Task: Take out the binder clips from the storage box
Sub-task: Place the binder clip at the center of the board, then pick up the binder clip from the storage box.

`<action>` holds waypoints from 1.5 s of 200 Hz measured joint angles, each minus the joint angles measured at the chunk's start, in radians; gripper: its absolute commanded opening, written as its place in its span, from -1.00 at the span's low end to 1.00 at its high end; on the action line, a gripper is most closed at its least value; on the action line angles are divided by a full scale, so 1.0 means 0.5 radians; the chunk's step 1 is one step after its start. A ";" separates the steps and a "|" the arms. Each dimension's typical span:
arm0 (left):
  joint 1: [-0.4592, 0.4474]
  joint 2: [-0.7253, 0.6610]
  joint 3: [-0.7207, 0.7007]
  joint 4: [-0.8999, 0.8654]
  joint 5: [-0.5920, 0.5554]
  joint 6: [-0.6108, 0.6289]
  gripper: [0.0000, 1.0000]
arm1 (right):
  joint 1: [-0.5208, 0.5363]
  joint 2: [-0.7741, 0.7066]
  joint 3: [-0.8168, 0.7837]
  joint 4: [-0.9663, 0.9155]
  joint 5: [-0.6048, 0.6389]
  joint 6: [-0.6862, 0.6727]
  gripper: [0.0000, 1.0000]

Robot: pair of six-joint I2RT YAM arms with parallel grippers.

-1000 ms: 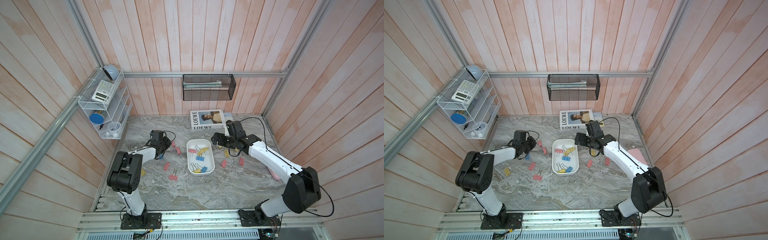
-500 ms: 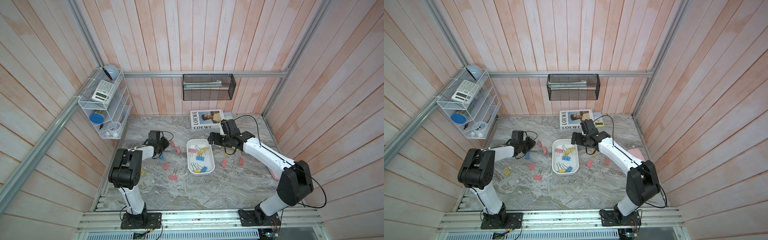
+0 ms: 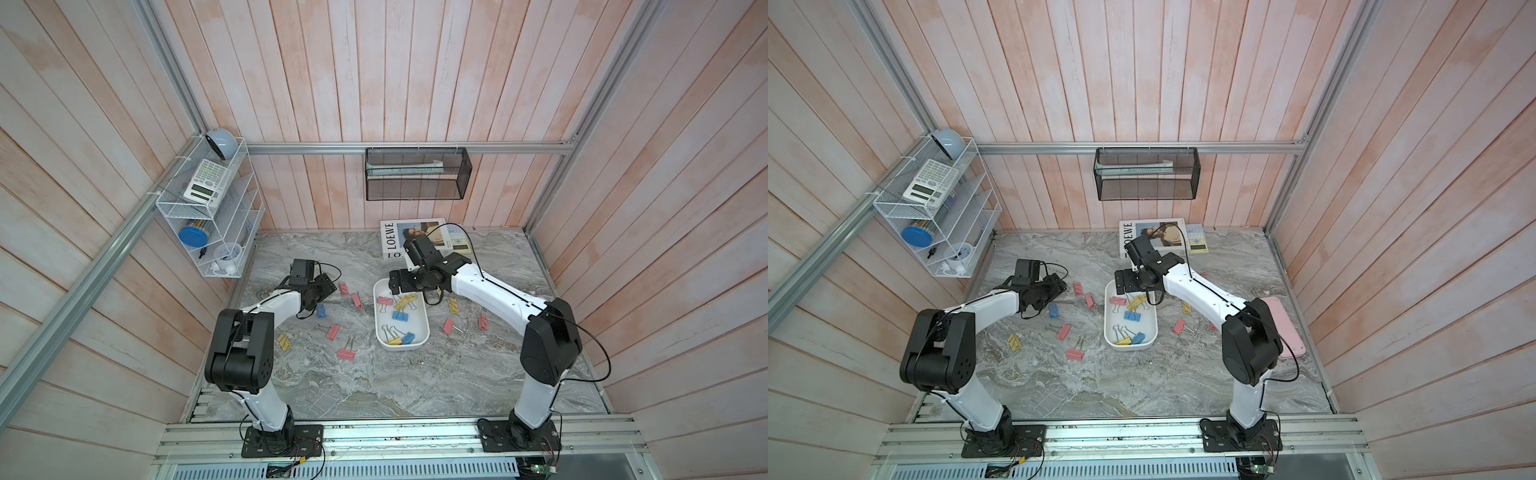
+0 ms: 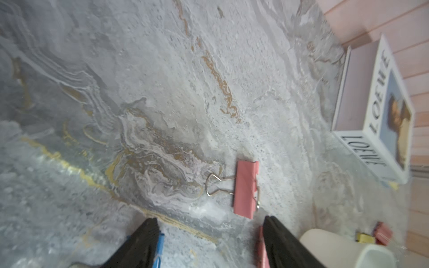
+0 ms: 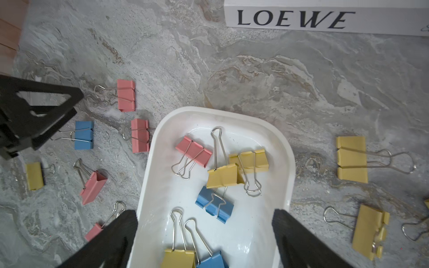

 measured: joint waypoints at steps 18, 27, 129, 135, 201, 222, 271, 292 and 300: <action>0.005 -0.127 0.001 -0.057 -0.006 -0.029 1.00 | 0.073 0.074 0.050 -0.055 0.036 -0.078 0.69; 0.005 -0.194 0.002 -0.088 -0.003 -0.024 1.00 | 0.101 0.108 0.066 -0.072 0.036 -0.131 0.52; 0.005 -0.559 0.037 -0.409 -0.015 -0.024 1.00 | 0.208 0.411 0.200 -0.119 0.117 -0.626 -0.29; 0.005 -0.571 0.037 -0.422 -0.018 -0.023 1.00 | 0.209 0.438 0.230 -0.134 0.125 -0.646 -0.29; 0.006 -0.652 0.058 -0.504 -0.019 -0.017 1.00 | 0.209 0.699 0.546 -0.278 0.172 -0.752 -0.41; 0.006 -0.669 0.058 -0.504 -0.018 -0.017 1.00 | 0.209 0.713 0.546 -0.308 0.181 -0.768 -0.63; 0.006 -0.676 0.058 -0.504 -0.018 -0.018 1.00 | 0.209 0.710 0.546 -0.304 0.238 -0.756 -0.99; 0.006 -0.677 0.058 -0.504 -0.013 -0.019 1.00 | 0.209 0.660 0.485 -0.292 0.252 -0.742 -1.00; 0.006 -0.678 0.058 -0.504 -0.011 -0.021 1.00 | 0.209 0.621 0.455 -0.292 0.261 -0.735 -1.00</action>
